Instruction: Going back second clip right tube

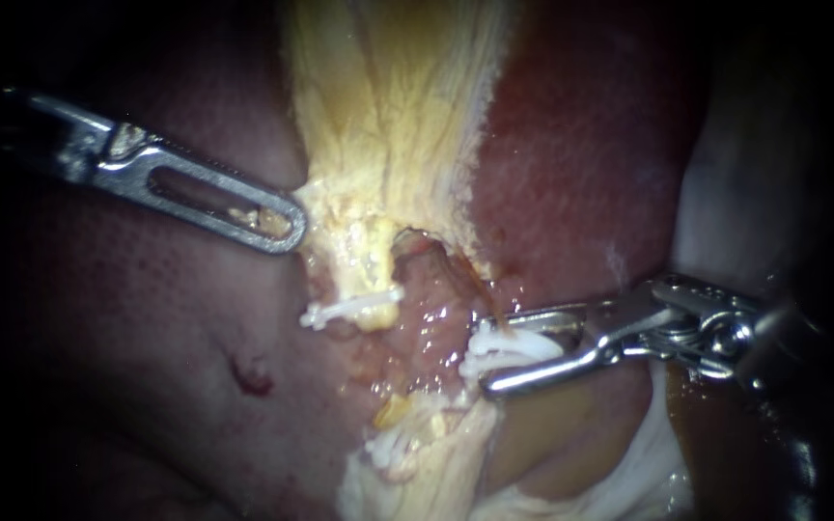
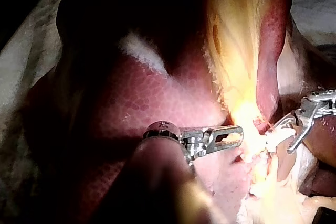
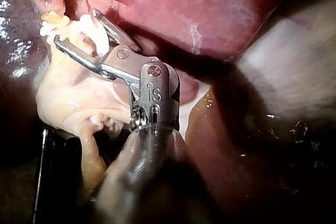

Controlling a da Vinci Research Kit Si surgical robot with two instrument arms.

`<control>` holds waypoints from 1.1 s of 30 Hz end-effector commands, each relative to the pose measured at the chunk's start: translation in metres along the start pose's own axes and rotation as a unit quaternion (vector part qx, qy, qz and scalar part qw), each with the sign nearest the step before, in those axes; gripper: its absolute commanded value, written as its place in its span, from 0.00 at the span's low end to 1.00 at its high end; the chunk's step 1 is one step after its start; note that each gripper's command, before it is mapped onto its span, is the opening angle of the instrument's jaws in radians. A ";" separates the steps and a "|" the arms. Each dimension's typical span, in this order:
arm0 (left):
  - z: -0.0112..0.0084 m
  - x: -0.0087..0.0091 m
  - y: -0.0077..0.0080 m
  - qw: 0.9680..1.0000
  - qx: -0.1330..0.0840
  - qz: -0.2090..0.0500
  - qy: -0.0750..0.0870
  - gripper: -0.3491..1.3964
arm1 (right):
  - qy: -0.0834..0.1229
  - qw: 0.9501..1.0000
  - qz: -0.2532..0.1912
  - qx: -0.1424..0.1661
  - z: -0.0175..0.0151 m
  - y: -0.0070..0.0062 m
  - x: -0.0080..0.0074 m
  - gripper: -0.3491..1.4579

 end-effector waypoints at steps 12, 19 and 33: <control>0.0000 0.0000 0.0000 1.000 0.000 0.000 0.000 0.00 | 0.003 1.000 -0.003 -0.003 -0.0012 -0.0001 0.0006 0.47; 0.0001 0.0000 0.0000 1.000 0.000 0.000 0.000 0.00 | 0.003 1.000 -0.003 -0.004 -0.0006 -0.0003 0.0005 0.47; 0.0004 -0.0005 0.0013 1.000 0.000 0.001 0.000 0.00 | 0.000 1.000 -0.010 -0.003 0.0049 -0.0012 -0.0004 0.47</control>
